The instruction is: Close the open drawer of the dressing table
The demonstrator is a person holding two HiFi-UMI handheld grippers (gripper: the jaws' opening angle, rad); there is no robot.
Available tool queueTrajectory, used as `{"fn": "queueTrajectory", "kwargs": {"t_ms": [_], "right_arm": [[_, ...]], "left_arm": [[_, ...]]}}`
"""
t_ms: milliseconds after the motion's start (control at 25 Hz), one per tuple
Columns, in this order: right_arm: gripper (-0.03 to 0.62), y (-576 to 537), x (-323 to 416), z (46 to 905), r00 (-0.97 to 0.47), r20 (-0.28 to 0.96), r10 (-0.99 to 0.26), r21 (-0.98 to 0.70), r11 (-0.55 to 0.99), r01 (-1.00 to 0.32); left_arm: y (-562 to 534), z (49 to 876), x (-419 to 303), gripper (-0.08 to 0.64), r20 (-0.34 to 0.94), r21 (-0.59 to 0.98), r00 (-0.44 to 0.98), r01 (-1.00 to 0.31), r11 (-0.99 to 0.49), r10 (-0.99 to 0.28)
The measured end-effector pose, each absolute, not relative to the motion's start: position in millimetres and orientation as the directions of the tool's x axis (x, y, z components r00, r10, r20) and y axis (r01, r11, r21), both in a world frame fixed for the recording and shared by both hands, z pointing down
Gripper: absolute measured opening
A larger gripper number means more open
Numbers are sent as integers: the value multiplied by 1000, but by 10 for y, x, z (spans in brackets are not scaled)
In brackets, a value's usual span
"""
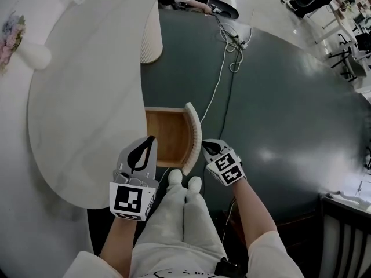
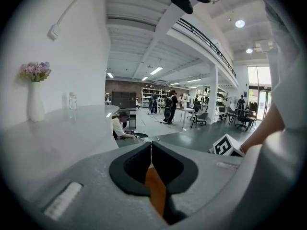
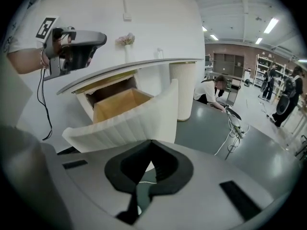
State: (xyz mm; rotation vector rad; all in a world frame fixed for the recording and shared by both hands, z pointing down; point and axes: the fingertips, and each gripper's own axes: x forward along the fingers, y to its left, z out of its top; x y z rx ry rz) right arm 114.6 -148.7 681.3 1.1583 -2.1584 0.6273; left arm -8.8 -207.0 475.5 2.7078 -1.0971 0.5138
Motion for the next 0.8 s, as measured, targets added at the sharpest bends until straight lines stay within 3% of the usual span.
{"fn": "queueTrajectory", "kwargs": {"t_ms": [800], "right_arm": [[-3,-1633,820,6842,-580,672,-460,-156,678,-718]], "left_arm": [[-2239,4802,-521,18,376,-24,523,-820,-572,-765]]}}
